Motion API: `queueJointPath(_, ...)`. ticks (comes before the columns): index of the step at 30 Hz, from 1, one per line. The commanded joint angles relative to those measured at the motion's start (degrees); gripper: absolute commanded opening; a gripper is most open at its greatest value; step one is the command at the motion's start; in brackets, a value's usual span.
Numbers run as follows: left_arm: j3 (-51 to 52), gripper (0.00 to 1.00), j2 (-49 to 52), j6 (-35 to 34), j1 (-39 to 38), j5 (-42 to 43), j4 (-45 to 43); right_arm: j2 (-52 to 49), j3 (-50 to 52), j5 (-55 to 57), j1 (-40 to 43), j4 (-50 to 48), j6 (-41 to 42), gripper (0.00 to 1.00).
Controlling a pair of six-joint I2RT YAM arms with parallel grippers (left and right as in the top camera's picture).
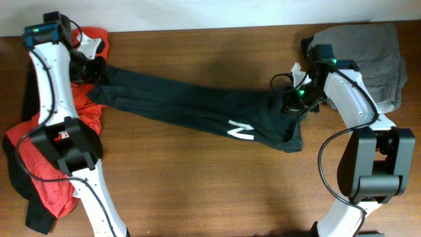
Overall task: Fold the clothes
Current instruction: 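Fold the strip's left end rightward toward the right gripper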
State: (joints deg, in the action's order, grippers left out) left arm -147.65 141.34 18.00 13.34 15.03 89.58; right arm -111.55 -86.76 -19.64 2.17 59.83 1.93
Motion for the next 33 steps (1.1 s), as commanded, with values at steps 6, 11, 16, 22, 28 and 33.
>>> queueJointPath(6, -0.9, 0.01, -5.2, -0.3, 1.4, 0.7, 0.2, -3.0, 6.4, -1.4, 0.8, -7.0, 1.8, 0.04)
queueJointPath(11, -0.9, 0.0, -5.7, -0.3, 0.3, 0.6, 0.5, -6.0, 6.6, -1.7, 0.8, -10.0, 2.0, 0.04)
queueJointPath(16, -0.9, 0.01, -6.4, -0.3, -2.2, 0.6, 1.2, -7.5, 6.6, -1.1, 0.9, -12.8, 4.3, 0.04)
queueJointPath(22, -0.9, 0.01, -6.5, -0.3, -9.0, 0.6, 1.1, -7.9, 6.6, -0.9, 0.9, -13.5, 5.0, 0.04)
queueJointPath(28, -0.9, 0.0, -6.5, -0.4, -16.3, 0.7, 0.4, -7.9, 6.6, -0.9, 0.9, -13.2, 5.0, 0.04)
queueJointPath(33, -0.9, 0.01, -6.5, -1.9, -22.3, 0.7, -1.3, -7.9, 6.6, -0.9, 0.9, -13.2, 5.0, 0.04)
